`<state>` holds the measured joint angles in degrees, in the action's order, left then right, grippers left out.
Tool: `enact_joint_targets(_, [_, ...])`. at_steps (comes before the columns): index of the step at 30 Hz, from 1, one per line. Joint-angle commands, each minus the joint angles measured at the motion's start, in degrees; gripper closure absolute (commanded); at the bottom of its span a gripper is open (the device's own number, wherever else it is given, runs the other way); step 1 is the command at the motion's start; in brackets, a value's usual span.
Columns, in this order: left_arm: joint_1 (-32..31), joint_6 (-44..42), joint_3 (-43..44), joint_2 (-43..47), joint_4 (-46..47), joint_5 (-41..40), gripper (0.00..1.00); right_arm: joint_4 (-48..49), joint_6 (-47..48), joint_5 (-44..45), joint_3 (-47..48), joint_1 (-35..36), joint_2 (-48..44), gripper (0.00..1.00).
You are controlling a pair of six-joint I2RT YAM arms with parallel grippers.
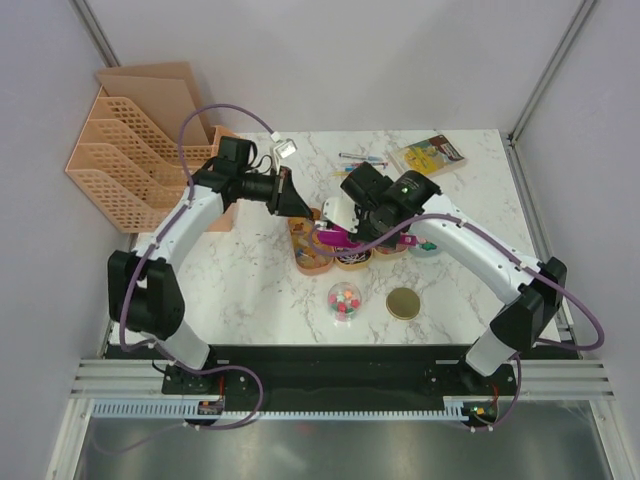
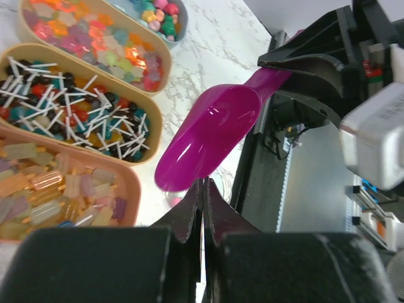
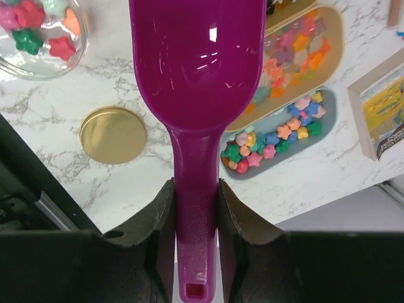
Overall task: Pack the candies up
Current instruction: Adjust the spatula.
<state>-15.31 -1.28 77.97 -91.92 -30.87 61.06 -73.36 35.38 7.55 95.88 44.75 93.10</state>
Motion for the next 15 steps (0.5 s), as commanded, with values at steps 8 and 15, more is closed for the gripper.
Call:
enact_joint_targets(8, [-5.6,4.6,9.7,-8.7,-0.3,2.1,0.98,3.0,-3.5,-3.3,5.6,-3.8,-2.3,1.0])
enact_joint_targets(15, [-8.8,4.6,12.4,-13.4,0.3,-0.3,0.98,4.6,-5.6,-9.1,8.9,-6.7,-7.0,1.0])
